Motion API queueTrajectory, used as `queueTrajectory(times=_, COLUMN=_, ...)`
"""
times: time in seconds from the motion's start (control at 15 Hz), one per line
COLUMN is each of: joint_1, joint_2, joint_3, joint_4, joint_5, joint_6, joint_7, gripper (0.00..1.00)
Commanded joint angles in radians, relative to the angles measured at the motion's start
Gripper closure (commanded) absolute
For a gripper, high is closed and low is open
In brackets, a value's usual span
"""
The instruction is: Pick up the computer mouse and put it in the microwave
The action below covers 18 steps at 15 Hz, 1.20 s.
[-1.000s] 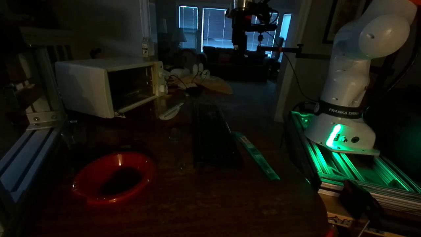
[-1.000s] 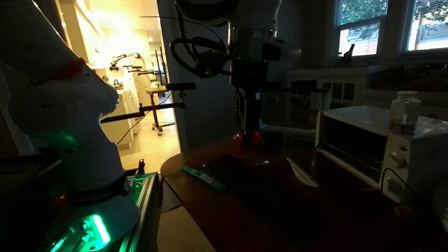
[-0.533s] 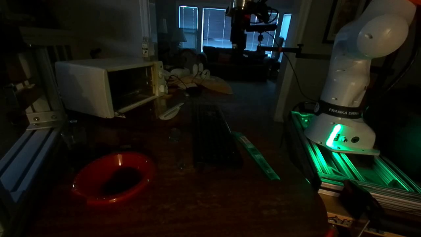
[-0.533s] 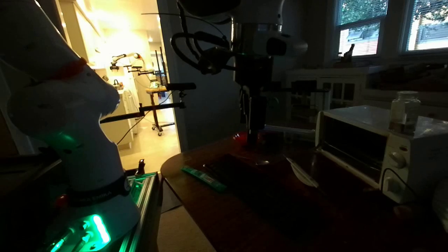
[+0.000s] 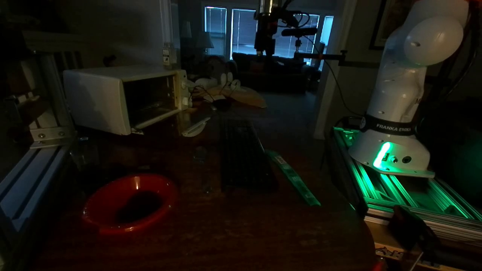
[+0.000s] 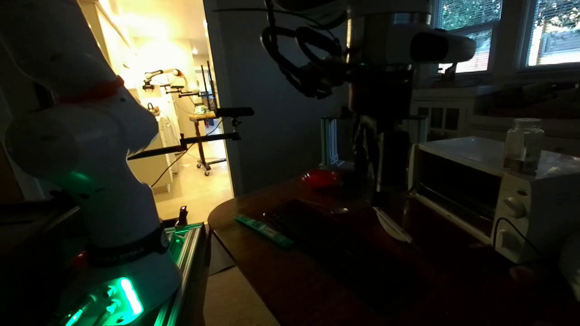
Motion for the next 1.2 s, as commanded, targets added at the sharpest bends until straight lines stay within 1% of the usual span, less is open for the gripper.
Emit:
queueTrajectory(times=0.0, joint_1=-0.028, joint_2=0.139, joint_3=-0.018, joint_4=0.100, joint_5=0.006, joint_6=0.020, joint_7=-0.065, gripper=0.00)
queueTrajectory(times=0.2, joint_1=-0.061, joint_2=0.221, joint_3=-0.027, joint_4=0.156, joint_5=0.002, joint_6=0.034, joint_7=-0.095, gripper=0.00)
queueTrajectory(times=0.33, joint_1=-0.085, joint_2=0.277, joint_3=-0.031, joint_4=0.191, joint_5=0.024, joint_6=0.053, joint_7=-0.120, gripper=0.00)
queueTrajectory(times=0.6, joint_1=-0.129, joint_2=0.367, joint_3=-0.020, joint_4=0.237, joint_5=0.041, joint_6=0.083, joint_7=-0.136, gripper=0.00)
queueTrajectory(times=1.13, joint_1=-0.167, joint_2=0.484, joint_3=0.014, joint_4=0.228, joint_5=0.042, joint_6=0.248, joint_7=-0.114, gripper=0.00)
